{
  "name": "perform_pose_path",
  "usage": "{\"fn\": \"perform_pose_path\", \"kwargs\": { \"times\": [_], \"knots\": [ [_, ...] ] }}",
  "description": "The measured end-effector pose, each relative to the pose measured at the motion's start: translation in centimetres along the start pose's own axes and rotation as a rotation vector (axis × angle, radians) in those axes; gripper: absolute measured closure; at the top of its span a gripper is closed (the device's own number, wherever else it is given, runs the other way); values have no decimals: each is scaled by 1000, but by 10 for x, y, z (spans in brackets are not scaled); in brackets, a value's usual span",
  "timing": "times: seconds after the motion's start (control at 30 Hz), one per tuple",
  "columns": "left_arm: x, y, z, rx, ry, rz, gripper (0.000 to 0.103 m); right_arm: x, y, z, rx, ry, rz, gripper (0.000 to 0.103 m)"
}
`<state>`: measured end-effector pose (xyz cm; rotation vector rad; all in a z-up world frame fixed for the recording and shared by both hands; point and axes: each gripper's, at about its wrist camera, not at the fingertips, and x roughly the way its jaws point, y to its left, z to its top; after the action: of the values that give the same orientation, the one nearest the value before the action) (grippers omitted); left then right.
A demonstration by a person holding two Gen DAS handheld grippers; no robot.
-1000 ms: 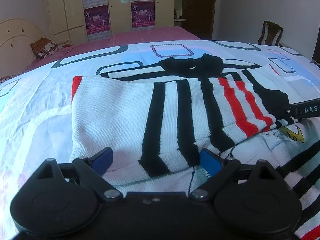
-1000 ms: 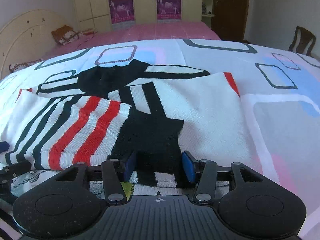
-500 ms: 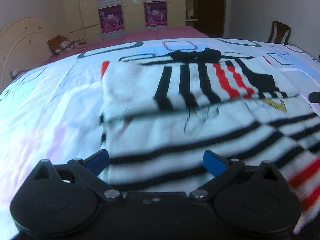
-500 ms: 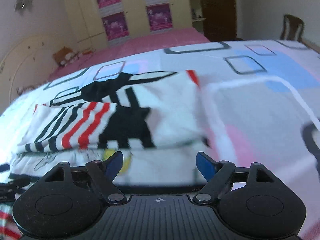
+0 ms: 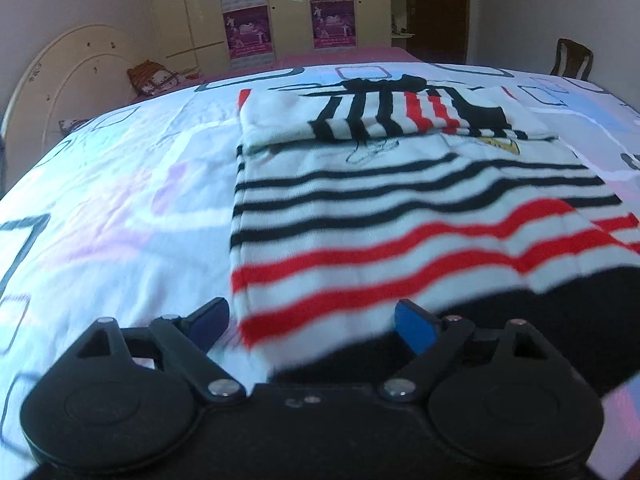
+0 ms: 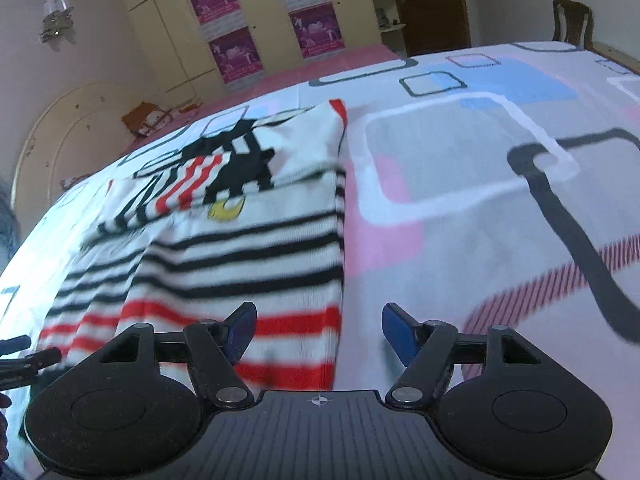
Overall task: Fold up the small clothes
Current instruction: 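Grasp the sweater hem with both tools and lift it toward the collar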
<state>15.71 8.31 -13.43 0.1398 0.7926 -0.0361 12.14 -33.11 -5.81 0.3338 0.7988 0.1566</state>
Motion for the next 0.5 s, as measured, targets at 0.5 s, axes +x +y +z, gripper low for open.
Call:
{"fn": "perform_pose_path", "kwargs": {
  "times": [0.5],
  "knots": [
    [-28,49,-43,-390,53,-255,31,-16,-24,-51,224,86,214,49]
  ]
}}
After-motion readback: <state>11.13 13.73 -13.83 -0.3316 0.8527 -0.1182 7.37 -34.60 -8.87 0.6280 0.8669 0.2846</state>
